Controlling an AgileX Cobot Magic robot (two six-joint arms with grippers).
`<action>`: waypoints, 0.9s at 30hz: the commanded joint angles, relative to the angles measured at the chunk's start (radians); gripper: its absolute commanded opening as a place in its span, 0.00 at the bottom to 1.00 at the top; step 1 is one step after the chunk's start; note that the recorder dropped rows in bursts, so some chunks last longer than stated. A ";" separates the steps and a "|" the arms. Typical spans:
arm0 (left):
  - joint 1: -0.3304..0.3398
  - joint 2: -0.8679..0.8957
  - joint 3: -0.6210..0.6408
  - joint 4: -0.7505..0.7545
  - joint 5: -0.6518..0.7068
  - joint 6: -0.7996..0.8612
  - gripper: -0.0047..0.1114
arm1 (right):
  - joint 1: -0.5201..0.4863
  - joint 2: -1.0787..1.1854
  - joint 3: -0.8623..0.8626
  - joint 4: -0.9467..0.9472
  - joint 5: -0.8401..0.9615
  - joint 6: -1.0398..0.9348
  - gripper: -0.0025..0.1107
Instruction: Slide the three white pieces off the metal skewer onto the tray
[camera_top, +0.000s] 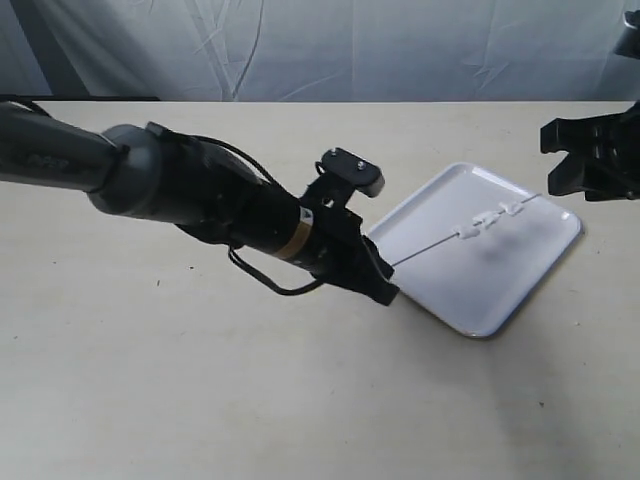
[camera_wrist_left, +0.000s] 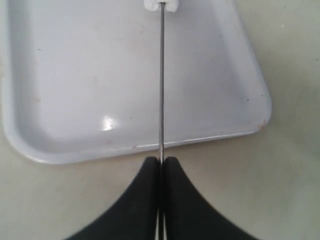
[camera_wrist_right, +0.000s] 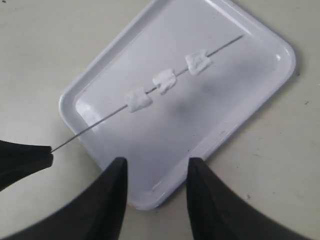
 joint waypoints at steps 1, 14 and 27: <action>0.060 -0.092 0.078 -0.001 -0.043 -0.013 0.04 | -0.003 -0.014 0.015 0.059 -0.059 0.005 0.36; 0.077 -0.384 0.310 -0.154 -0.099 0.089 0.04 | -0.003 -0.021 0.197 0.446 -0.238 -0.143 0.36; 0.077 -0.469 0.480 -0.494 -0.136 0.401 0.04 | -0.003 -0.028 0.245 1.066 -0.191 -0.571 0.36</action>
